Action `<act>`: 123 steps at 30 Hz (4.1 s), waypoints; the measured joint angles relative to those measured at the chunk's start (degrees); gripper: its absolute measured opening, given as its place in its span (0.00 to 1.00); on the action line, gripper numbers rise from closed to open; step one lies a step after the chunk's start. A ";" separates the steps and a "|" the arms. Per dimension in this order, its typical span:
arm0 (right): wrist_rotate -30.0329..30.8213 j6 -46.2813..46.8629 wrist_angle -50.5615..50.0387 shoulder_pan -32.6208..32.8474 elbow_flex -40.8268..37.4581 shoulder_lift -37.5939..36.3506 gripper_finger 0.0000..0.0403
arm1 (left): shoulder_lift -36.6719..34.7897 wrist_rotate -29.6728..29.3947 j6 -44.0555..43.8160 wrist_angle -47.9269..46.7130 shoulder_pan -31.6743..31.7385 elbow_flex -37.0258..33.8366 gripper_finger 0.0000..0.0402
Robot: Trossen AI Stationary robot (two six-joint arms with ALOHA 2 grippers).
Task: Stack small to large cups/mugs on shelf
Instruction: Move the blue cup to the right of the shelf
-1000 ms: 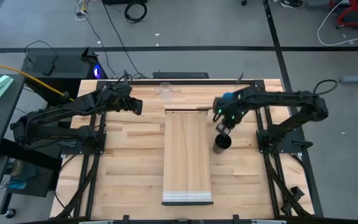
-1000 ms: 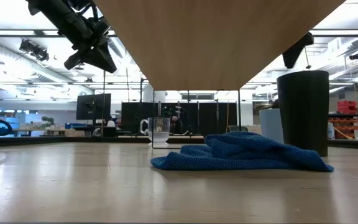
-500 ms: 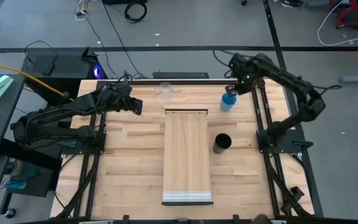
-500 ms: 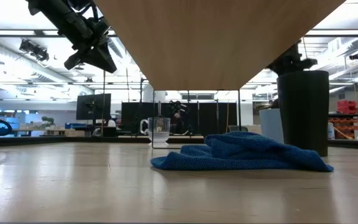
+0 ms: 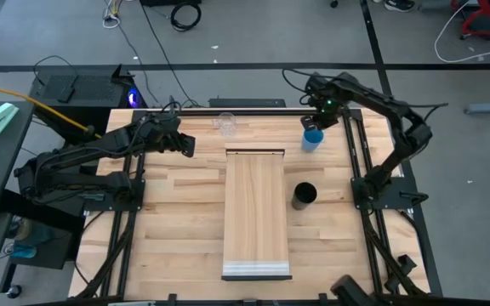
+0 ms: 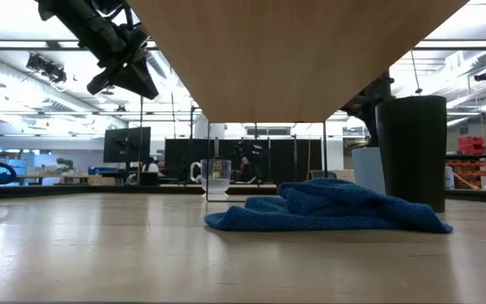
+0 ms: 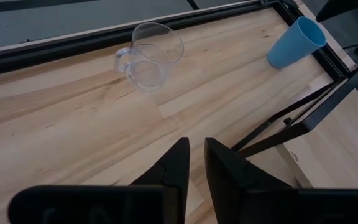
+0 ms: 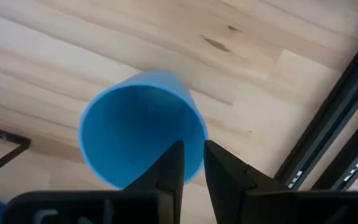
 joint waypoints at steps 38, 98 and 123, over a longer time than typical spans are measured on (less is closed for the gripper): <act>2.26 -0.44 1.97 -0.11 -0.02 8.28 0.13 | 0.00 0.00 -0.02 -0.66 -0.02 0.00 0.14; -4.99 50.34 -0.85 84.17 -11.68 -19.28 0.01 | -0.02 0.00 -1.51 -0.66 0.00 0.00 0.11; -2.20 41.50 13.87 79.71 -16.63 -6.72 0.01 | -0.02 0.03 -1.77 -2.64 -0.07 0.00 0.11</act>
